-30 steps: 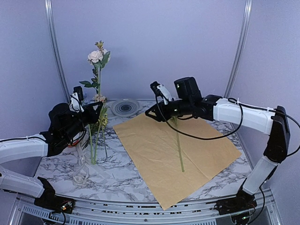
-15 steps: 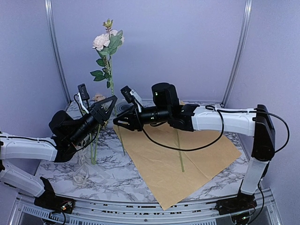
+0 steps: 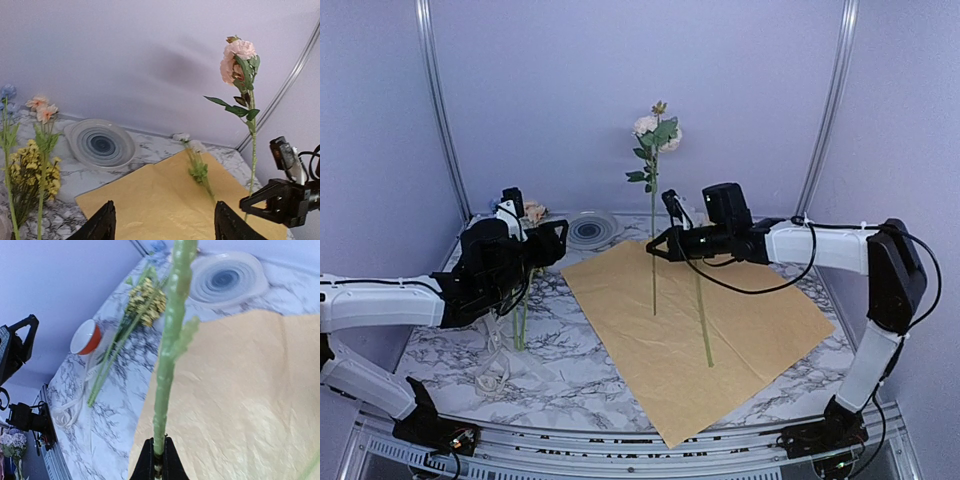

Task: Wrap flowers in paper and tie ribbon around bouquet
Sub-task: Place the fake flower on the flattened wrapping paper, then pick up the fake flower from the corner of the board, then pass from the left arm to the right, then place the fake flower on the flattened wrapping paper, then pick up the fake flower from the corner of the board, then pass from the left arm to the right, then place the fake flower on the flattened wrapping paper.

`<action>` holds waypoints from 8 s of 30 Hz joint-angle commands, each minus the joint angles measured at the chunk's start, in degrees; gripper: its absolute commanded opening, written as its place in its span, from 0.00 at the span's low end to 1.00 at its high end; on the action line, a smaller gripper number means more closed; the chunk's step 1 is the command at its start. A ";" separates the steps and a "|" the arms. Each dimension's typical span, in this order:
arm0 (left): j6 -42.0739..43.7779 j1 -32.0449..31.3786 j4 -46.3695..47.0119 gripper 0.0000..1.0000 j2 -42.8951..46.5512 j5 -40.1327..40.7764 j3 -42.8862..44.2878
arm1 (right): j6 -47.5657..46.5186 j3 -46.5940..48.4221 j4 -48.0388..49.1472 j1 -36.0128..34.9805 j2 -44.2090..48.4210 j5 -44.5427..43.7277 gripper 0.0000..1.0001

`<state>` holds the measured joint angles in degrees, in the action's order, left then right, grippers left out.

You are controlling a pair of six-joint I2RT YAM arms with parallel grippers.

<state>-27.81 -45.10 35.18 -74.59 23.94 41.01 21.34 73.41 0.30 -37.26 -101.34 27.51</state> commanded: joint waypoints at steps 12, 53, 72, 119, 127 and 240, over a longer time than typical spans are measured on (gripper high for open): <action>-0.17 17.86 -38.01 0.77 -9.19 -1.82 4.03 | -1.69 -5.85 -18.81 10.81 -5.78 4.87 0.00; -5.43 24.52 -26.45 0.00 -12.72 -7.68 0.47 | -3.05 -5.19 -22.30 9.76 3.66 -9.22 0.26; 13.09 2.70 8.03 0.00 18.00 -22.68 -10.27 | -4.67 -3.48 11.81 -4.35 13.66 5.81 0.25; 10.59 -4.19 -9.51 0.79 -4.94 -12.53 3.05 | -2.22 9.29 -23.61 15.86 -13.47 8.34 0.00; 10.75 -4.12 -9.60 0.78 -5.47 -13.09 3.80 | 2.56 9.62 -16.35 15.86 -17.40 7.32 0.22; 15.86 4.50 -38.86 0.98 -12.86 -1.31 13.38 | -3.41 23.07 -32.25 9.77 -18.17 -8.24 0.33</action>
<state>-9.93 -45.10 3.29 -86.46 19.40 51.90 17.30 95.66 -33.28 -27.33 -122.72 22.28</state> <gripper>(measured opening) 0.992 0.336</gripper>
